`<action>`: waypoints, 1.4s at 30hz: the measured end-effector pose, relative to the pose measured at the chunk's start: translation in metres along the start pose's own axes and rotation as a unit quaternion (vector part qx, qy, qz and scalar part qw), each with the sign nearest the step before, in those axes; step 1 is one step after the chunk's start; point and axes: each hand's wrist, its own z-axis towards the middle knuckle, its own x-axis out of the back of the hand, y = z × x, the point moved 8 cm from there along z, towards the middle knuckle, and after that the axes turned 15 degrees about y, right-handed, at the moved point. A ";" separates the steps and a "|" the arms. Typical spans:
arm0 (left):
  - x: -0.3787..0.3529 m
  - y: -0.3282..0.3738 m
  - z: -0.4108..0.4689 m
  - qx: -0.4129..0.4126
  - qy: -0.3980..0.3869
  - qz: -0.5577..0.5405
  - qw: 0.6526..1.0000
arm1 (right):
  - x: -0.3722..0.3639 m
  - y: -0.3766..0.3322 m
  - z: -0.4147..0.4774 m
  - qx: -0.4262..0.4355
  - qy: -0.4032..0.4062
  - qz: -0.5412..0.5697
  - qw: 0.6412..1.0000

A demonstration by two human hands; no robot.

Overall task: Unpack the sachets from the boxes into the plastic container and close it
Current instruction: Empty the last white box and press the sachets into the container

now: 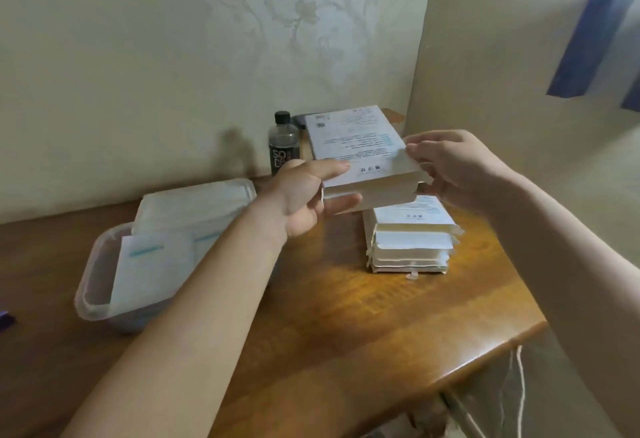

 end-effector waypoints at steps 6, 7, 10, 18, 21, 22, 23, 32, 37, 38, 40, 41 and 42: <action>-0.029 -0.028 0.025 -0.030 0.111 0.157 0.981 | 0.051 0.036 0.011 -0.047 0.049 -0.062 0.996; -0.032 -0.030 0.028 -0.049 0.125 0.197 0.971 | 0.056 0.042 0.015 -0.050 0.058 -0.078 0.994; -0.043 -0.035 0.033 -0.102 0.131 0.288 0.943 | 0.067 0.059 0.029 -0.041 0.078 -0.142 0.986; -0.051 -0.052 0.048 -0.150 0.147 0.437 0.874 | 0.072 0.071 0.048 0.044 0.095 -0.279 0.955; -0.049 -0.055 0.052 -0.144 0.155 0.450 0.868 | 0.071 0.077 0.054 0.033 0.092 -0.293 0.951; -0.048 -0.055 0.052 -0.144 0.155 0.449 0.868 | 0.070 0.080 0.057 0.029 0.086 -0.298 0.950; -0.047 -0.054 0.054 -0.145 0.154 0.447 0.869 | 0.070 0.082 0.057 0.022 0.081 -0.308 0.948; 0.018 0.014 0.015 -0.251 0.188 0.536 0.784 | -0.004 -0.015 -0.005 0.278 0.096 -0.348 0.890; 0.131 0.059 -0.027 -0.238 0.227 0.665 0.670 | -0.157 -0.034 -0.074 0.398 -0.155 -0.330 0.842; 0.156 0.061 -0.035 -0.220 0.228 0.689 0.652 | -0.183 -0.030 -0.083 0.396 -0.192 -0.342 0.830; 0.195 0.058 -0.048 -0.169 0.211 0.717 0.642 | -0.228 -0.017 -0.097 0.381 -0.261 -0.380 0.801; 0.209 0.053 -0.053 -0.145 0.199 0.727 0.641 | -0.248 -0.007 -0.102 0.372 -0.292 -0.402 0.784; 0.221 0.048 -0.056 -0.126 0.185 0.736 0.639 | -0.265 0.003 -0.107 0.365 -0.318 -0.427 0.764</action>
